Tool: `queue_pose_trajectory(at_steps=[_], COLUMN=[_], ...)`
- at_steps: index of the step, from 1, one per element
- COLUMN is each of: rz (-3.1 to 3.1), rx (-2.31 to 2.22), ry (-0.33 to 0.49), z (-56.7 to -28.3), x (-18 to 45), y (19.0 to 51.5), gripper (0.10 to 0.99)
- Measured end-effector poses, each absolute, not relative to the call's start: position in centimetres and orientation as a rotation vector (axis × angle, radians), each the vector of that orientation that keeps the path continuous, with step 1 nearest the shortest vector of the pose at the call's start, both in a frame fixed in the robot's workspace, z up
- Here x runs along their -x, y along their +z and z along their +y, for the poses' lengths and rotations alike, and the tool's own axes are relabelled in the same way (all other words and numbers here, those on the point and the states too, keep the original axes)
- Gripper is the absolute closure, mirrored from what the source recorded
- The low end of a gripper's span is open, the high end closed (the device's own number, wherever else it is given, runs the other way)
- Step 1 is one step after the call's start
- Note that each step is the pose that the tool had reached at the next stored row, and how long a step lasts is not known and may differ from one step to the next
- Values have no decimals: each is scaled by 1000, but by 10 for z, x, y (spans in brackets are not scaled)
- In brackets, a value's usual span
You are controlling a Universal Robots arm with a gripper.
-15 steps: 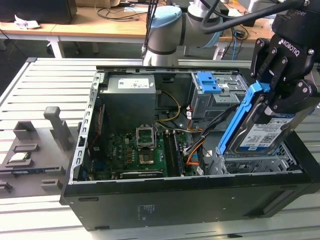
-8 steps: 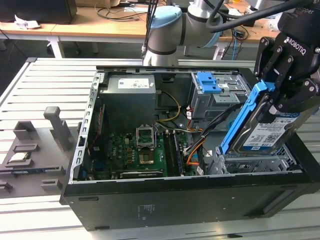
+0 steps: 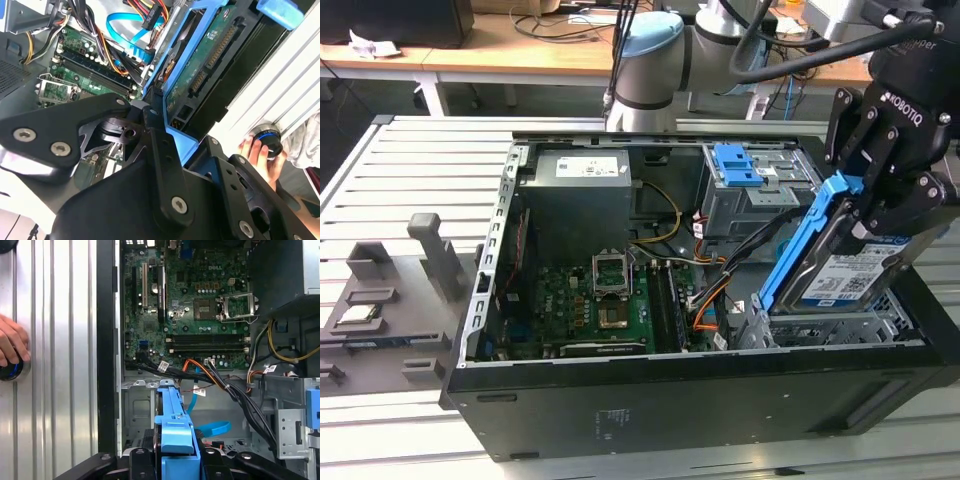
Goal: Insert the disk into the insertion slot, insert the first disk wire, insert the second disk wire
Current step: 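Insert the disk into the insertion slot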
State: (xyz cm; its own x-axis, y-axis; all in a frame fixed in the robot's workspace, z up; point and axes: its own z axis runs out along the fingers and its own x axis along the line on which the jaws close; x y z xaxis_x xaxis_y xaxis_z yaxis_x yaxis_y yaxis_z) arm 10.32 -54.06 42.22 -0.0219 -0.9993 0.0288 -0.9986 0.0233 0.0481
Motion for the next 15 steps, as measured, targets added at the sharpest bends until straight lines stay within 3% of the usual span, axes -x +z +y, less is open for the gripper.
queue_pose_trajectory(at_steps=[15], rz=[-2207], rx=[-2158], ry=[-23], z=[-541], x=[-103], y=[405], gripper=[718])
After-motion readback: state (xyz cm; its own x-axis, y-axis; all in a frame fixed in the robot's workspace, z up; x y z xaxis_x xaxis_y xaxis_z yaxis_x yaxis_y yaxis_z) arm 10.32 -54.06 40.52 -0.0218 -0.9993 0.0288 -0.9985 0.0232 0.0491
